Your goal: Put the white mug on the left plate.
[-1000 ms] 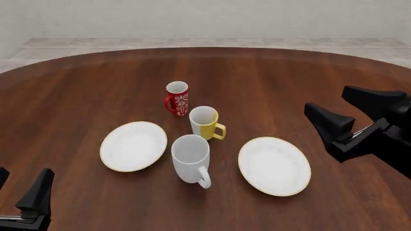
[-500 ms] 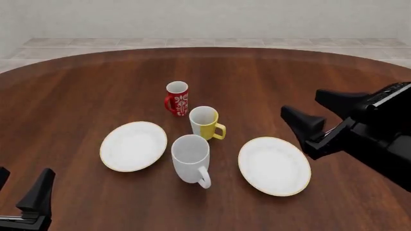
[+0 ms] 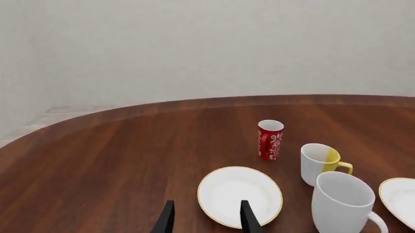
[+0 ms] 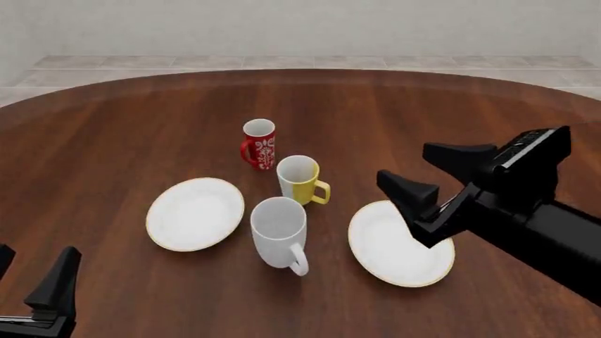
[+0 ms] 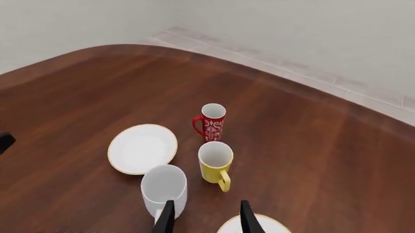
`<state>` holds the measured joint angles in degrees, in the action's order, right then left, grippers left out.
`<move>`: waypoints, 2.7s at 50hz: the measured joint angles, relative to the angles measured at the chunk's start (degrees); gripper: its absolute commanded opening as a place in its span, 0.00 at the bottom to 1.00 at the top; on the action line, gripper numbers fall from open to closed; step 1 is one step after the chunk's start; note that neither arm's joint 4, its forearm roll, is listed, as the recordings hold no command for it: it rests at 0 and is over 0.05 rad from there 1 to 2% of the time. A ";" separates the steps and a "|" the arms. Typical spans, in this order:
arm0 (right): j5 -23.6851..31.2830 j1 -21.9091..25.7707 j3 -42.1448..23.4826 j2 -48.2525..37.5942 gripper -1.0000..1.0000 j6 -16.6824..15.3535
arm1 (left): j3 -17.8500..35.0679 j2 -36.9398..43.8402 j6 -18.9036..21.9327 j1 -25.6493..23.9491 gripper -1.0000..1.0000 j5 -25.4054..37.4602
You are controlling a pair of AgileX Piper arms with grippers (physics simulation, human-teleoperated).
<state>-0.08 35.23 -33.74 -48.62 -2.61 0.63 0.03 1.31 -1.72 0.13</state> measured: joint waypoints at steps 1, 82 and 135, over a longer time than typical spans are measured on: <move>-0.16 0.20 0.02 -0.16 1.00 0.05 | 0.00 0.00 0.00 0.00 1.00 0.01; -16.47 7.50 5.05 -16.86 1.00 7.32 | 0.61 -0.01 -0.44 -0.06 1.00 -0.31; -25.24 9.19 4.69 -30.92 1.00 10.20 | 0.58 -0.01 -0.64 -0.75 1.00 -0.25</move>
<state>-25.32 44.42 -29.06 -79.53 7.59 1.22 0.02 0.67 -2.47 -0.11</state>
